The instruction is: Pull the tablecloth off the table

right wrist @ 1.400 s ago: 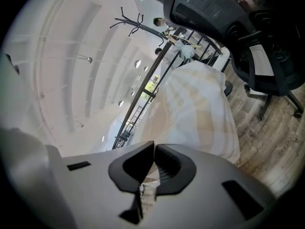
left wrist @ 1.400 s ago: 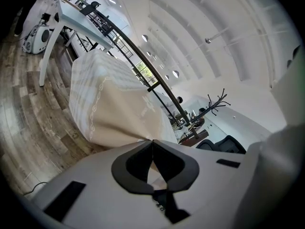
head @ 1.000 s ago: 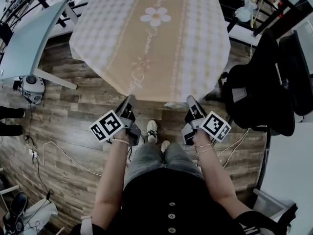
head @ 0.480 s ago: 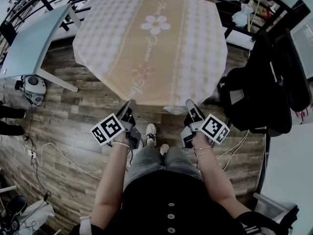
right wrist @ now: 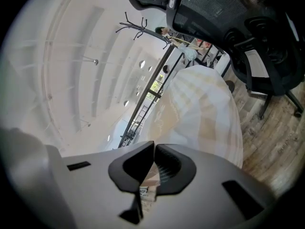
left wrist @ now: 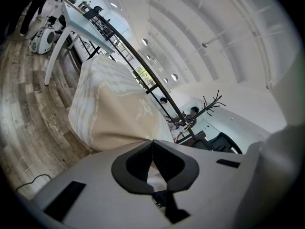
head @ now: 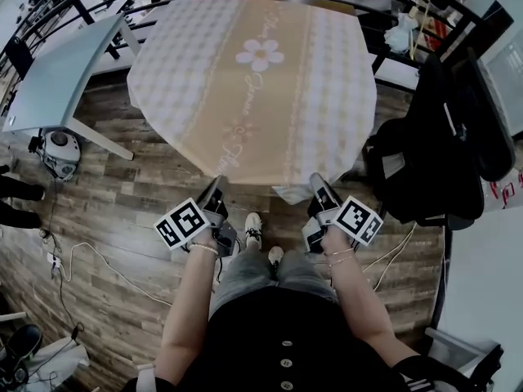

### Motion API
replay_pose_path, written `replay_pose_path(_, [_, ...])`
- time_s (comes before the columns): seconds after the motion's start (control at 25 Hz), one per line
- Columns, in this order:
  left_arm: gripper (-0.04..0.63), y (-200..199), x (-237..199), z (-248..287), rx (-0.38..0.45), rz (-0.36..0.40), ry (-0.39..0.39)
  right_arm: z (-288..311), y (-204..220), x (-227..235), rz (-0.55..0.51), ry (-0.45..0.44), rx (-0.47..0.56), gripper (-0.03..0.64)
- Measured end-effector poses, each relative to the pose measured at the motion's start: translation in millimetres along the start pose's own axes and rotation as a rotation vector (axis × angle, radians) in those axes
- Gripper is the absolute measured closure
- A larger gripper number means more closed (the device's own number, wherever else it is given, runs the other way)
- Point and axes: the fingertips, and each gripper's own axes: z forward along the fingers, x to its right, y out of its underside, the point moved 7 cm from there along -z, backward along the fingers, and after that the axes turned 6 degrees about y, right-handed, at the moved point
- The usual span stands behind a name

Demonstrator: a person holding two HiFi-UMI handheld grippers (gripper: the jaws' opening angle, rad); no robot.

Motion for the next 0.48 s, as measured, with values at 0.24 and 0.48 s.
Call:
replay_pose_path(0.24, [0.58, 3.9, 2.7, -11.1, 0.012, -0.003, 0.003, -8.1, 4.9, -3.3, -0.004, -0.01, -0.003, 0.589])
replay_pose_path(0.48, [0.58, 7.3, 6.3, -19.4, 0.016, 0.006, 0.006, -14.9, 8.8, -3.0, -0.01, -0.017, -0.013, 0.589])
